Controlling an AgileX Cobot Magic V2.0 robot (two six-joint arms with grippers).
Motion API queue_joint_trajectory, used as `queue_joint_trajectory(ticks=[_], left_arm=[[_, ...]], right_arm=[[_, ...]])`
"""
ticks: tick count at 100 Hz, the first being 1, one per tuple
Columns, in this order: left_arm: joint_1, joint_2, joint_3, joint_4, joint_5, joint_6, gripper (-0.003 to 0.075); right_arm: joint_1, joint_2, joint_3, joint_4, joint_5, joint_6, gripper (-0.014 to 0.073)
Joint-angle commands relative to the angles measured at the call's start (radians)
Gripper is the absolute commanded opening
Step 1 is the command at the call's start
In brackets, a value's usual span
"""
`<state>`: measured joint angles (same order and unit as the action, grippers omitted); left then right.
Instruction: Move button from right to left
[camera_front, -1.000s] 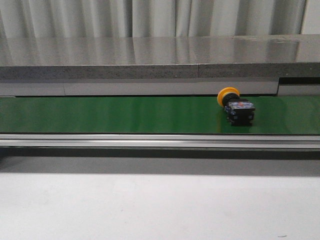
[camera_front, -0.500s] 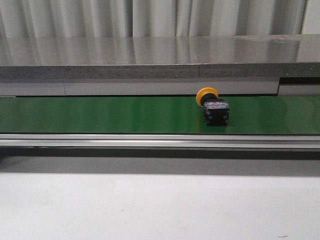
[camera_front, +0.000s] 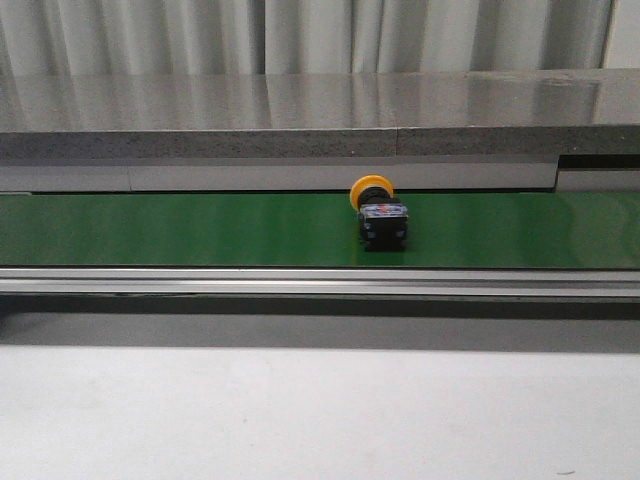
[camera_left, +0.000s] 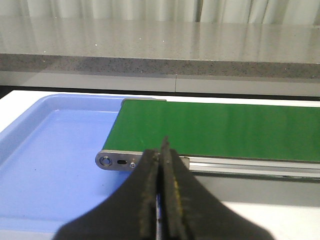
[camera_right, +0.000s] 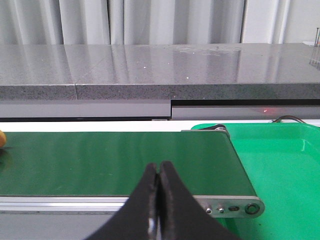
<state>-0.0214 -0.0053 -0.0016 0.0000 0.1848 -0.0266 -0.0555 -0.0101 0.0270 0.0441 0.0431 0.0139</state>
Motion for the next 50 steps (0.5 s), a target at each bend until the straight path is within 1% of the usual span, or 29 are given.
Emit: queue_joint_trajectory(ticks=[1,43,50], left_arm=[[0.002,-0.032,0.046,0.0,-0.076,-0.006,-0.002],[0.002,-0.032,0.046,0.0,-0.076,-0.006,-0.002],[0.002,-0.032,0.046,0.0,-0.1,-0.006,-0.002]], right_arm=[[-0.004,-0.014,-0.015,0.005,-0.085,0.0,-0.0068],[-0.004,-0.014,-0.015,0.005,-0.085,0.0,-0.0068],[-0.004,-0.014,-0.015,0.005,-0.085,0.0,-0.0068]])
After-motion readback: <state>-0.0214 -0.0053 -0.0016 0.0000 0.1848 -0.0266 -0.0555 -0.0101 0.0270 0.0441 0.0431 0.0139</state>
